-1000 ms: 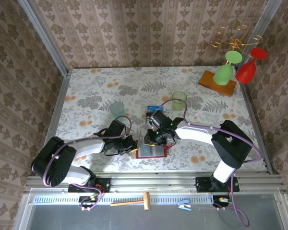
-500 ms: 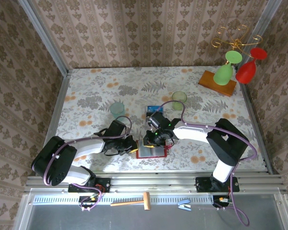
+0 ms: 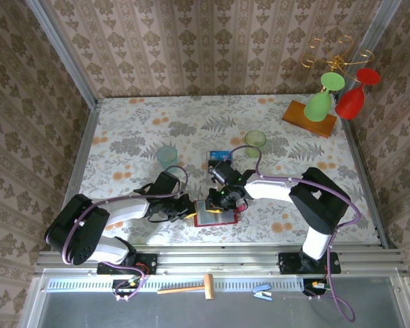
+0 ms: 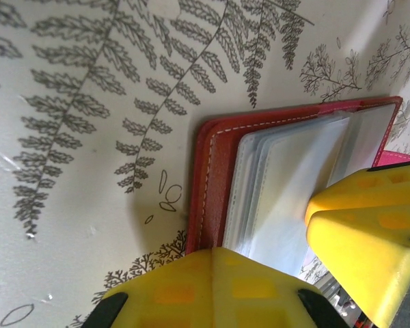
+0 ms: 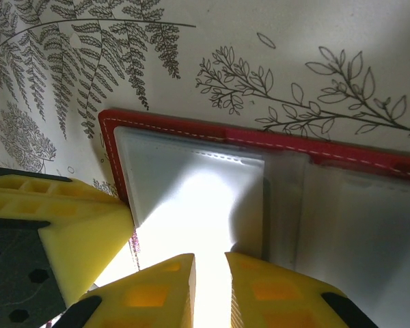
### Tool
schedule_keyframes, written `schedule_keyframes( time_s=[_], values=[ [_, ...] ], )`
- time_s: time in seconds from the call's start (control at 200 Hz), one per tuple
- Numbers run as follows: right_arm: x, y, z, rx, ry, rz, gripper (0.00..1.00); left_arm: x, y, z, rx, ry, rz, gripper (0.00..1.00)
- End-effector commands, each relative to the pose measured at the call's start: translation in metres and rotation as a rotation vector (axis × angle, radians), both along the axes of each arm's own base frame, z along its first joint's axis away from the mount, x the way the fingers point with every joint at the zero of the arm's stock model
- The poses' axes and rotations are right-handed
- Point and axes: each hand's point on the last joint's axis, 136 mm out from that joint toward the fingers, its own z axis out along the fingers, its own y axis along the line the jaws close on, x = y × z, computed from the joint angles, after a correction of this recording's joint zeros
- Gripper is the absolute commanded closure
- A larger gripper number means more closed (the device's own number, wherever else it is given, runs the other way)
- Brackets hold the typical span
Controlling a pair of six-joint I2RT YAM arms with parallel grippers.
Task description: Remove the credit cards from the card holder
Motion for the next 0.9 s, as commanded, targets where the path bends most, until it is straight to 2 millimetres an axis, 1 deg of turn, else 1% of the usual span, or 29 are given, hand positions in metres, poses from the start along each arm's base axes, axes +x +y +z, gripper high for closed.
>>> schedule_keyframes(
  time_s=[0.0,0.3,0.44,0.52,0.555,0.605,0.635,0.695,0.775,0.845,0.895],
  values=[
    [-0.013,-0.007,-0.013,-0.037,0.041,0.026,0.79,-0.006,0.006,-0.005,0.019,0.02,-0.016,0.92],
    [-0.013,-0.006,-0.012,-0.032,0.04,0.032,0.79,-0.01,0.008,-0.008,0.027,0.034,-0.015,0.92],
    [-0.014,-0.007,-0.009,-0.033,0.038,0.033,0.79,-0.02,0.01,-0.014,0.03,0.055,-0.011,0.92],
    [-0.013,-0.006,-0.002,-0.022,0.023,0.041,0.79,-0.025,0.013,-0.014,0.05,0.046,-0.012,0.92],
    [-0.011,-0.007,0.001,-0.024,0.02,0.04,0.78,-0.023,0.012,-0.011,0.036,0.048,-0.004,0.92],
    [-0.008,-0.008,0.007,-0.024,0.011,0.047,0.78,-0.018,0.004,-0.001,-0.013,0.028,-0.011,0.91],
    [-0.007,-0.009,0.01,-0.027,-0.003,0.048,0.78,-0.016,0.003,0.003,-0.013,0.025,-0.014,0.91],
    [-0.006,-0.017,0.013,-0.066,0.007,0.03,0.78,-0.014,0.005,0.008,0.017,0.023,-0.012,0.91],
    [-0.006,-0.017,0.023,-0.06,-0.024,0.052,0.78,-0.013,0.003,0.011,0.017,0.006,-0.018,0.91],
    [-0.006,-0.025,0.019,-0.08,-0.026,0.033,0.78,-0.012,0.002,0.013,0.017,0.006,-0.019,0.91],
    [-0.006,-0.027,0.017,-0.076,-0.02,0.025,0.78,-0.011,0.004,0.012,0.024,-0.003,-0.009,0.9]
  ],
)
